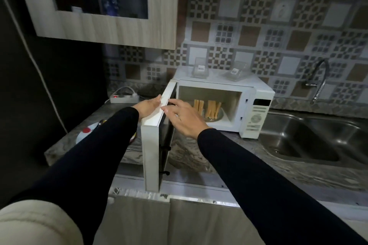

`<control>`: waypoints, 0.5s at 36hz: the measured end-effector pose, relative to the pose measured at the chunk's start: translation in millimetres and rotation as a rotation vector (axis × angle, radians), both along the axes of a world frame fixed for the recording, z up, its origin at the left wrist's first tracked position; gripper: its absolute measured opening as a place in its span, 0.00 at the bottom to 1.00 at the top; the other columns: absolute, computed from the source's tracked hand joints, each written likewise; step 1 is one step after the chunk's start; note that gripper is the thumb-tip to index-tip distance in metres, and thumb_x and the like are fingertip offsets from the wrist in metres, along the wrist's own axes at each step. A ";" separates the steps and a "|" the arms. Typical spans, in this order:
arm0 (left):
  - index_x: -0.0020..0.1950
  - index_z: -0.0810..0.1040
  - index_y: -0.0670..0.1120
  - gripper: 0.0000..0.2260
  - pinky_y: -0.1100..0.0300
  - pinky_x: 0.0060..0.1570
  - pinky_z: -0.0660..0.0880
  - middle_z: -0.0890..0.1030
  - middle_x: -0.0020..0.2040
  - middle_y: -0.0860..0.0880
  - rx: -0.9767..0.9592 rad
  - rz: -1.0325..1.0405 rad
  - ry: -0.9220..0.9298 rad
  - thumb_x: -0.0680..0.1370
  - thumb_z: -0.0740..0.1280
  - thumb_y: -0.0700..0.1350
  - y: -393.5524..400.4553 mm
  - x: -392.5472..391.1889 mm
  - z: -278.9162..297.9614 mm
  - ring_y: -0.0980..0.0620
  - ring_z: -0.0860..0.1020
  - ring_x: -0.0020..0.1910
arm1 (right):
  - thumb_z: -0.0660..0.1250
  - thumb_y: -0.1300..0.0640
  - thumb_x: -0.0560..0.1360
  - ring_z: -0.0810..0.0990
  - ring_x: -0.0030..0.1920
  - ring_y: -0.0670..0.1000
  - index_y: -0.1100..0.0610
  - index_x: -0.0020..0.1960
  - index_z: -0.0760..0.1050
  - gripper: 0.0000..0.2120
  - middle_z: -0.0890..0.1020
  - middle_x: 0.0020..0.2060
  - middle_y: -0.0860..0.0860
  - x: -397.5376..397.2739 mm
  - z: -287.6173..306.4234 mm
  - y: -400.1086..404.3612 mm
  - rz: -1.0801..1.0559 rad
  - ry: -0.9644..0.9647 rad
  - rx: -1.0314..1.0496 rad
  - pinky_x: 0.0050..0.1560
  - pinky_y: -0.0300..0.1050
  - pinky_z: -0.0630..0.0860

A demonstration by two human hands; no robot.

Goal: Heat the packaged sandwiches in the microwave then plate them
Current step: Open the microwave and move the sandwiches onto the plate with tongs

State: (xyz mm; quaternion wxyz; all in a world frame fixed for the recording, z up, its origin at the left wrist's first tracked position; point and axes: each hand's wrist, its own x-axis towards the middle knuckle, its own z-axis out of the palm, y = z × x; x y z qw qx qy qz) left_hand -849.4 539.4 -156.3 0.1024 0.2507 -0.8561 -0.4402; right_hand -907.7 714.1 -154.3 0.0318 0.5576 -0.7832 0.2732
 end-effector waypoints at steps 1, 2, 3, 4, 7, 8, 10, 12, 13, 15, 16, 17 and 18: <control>0.76 0.61 0.40 0.21 0.57 0.68 0.66 0.67 0.73 0.44 0.072 0.036 -0.009 0.84 0.53 0.46 -5.2 6.0 -0.9 0.48 0.69 0.69 | 0.51 0.47 0.83 0.63 0.73 0.50 0.48 0.68 0.74 0.19 0.67 0.73 0.47 2.9 -0.4 -4.9 0.005 0.017 0.001 0.72 0.50 0.60; 0.72 0.67 0.38 0.20 0.58 0.59 0.71 0.74 0.66 0.43 0.124 0.060 -0.010 0.84 0.54 0.47 -11.7 11.5 -2.4 0.48 0.74 0.61 | 0.51 0.47 0.83 0.63 0.73 0.50 0.49 0.68 0.73 0.19 0.67 0.73 0.47 5.4 -0.3 -8.8 0.011 0.036 -0.002 0.72 0.49 0.60; 0.69 0.71 0.37 0.20 0.58 0.54 0.72 0.78 0.59 0.44 0.146 0.081 -0.019 0.83 0.57 0.49 -19.7 16.6 -4.0 0.49 0.77 0.54 | 0.52 0.48 0.83 0.63 0.73 0.49 0.49 0.69 0.73 0.19 0.67 0.73 0.47 7.1 -0.6 -12.2 0.014 0.055 -0.006 0.72 0.49 0.60; 0.66 0.74 0.40 0.20 0.58 0.53 0.72 0.80 0.54 0.46 0.154 0.080 -0.028 0.82 0.58 0.52 -26.6 22.4 -5.6 0.49 0.77 0.50 | 0.52 0.48 0.83 0.63 0.73 0.49 0.49 0.69 0.73 0.19 0.67 0.73 0.47 8.1 -0.8 -15.5 0.017 0.070 -0.008 0.71 0.49 0.60; 0.58 0.79 0.58 0.23 0.56 0.60 0.71 0.81 0.56 0.47 0.118 0.089 -0.119 0.71 0.63 0.70 -70.6 23.0 -27.0 0.46 0.79 0.53 | 0.52 0.48 0.82 0.63 0.73 0.48 0.48 0.69 0.72 0.19 0.69 0.72 0.46 9.0 -2.6 -26.7 0.021 0.080 0.000 0.71 0.50 0.61; 0.57 0.79 0.61 0.26 0.54 0.61 0.69 0.81 0.58 0.45 0.123 0.094 -0.147 0.66 0.64 0.74 -81.5 22.8 -32.6 0.44 0.77 0.54 | 0.52 0.48 0.82 0.63 0.73 0.48 0.49 0.69 0.72 0.19 0.70 0.72 0.46 9.7 -3.1 -30.3 0.025 0.079 -0.002 0.71 0.52 0.61; 0.56 0.80 0.57 0.29 0.53 0.53 0.65 0.80 0.58 0.39 0.127 0.053 -0.159 0.63 0.65 0.72 -90.1 21.2 -36.9 0.44 0.72 0.52 | 0.53 0.49 0.82 0.66 0.71 0.49 0.49 0.67 0.74 0.18 0.73 0.69 0.47 10.7 -3.7 -34.5 0.031 0.071 -0.027 0.70 0.54 0.64; 0.57 0.80 0.51 0.32 0.51 0.50 0.65 0.78 0.61 0.36 0.130 0.037 -0.171 0.62 0.67 0.71 -67.1 34.4 -20.6 0.44 0.71 0.52 | 0.54 0.50 0.82 0.69 0.69 0.50 0.51 0.65 0.76 0.18 0.76 0.66 0.47 13.0 -3.2 -38.7 0.038 0.061 -0.055 0.68 0.56 0.66; 0.57 0.80 0.50 0.31 0.53 0.48 0.67 0.78 0.61 0.37 0.130 0.036 -0.180 0.62 0.66 0.70 -65.5 36.4 -18.6 0.44 0.71 0.52 | 0.54 0.50 0.82 0.70 0.68 0.51 0.51 0.64 0.77 0.17 0.77 0.65 0.47 14.0 -3.1 -40.4 0.037 0.056 -0.064 0.67 0.56 0.67; 0.54 0.78 0.52 0.24 0.61 0.40 0.66 0.78 0.56 0.44 0.113 0.036 -0.199 0.68 0.62 0.67 -49.6 45.4 -6.9 0.46 0.72 0.50 | 0.55 0.50 0.81 0.72 0.66 0.51 0.53 0.61 0.78 0.17 0.79 0.62 0.48 14.8 -3.6 -44.2 0.031 0.055 -0.083 0.65 0.56 0.69; 0.53 0.77 0.53 0.19 0.65 0.38 0.66 0.77 0.53 0.48 0.096 0.047 -0.188 0.72 0.60 0.64 -41.2 48.2 -0.6 0.50 0.73 0.48 | 0.55 0.50 0.81 0.73 0.64 0.51 0.53 0.60 0.79 0.17 0.80 0.61 0.48 14.8 -3.8 -45.9 0.026 0.057 -0.093 0.63 0.56 0.70; 0.53 0.76 0.55 0.14 0.66 0.39 0.67 0.76 0.53 0.52 0.094 0.057 -0.176 0.77 0.58 0.61 -36.5 49.2 3.5 0.53 0.74 0.47 | 0.55 0.50 0.81 0.74 0.63 0.51 0.53 0.59 0.79 0.17 0.81 0.59 0.48 14.0 -4.3 -47.6 0.020 0.059 -0.101 0.62 0.56 0.71; 0.58 0.76 0.55 0.14 0.63 0.46 0.71 0.75 0.55 0.53 0.075 0.059 -0.161 0.79 0.57 0.58 -34.6 48.9 5.1 0.55 0.75 0.50 | 0.55 0.49 0.81 0.75 0.62 0.51 0.53 0.57 0.80 0.17 0.81 0.58 0.47 13.3 -4.2 -48.8 0.016 0.061 -0.106 0.61 0.55 0.72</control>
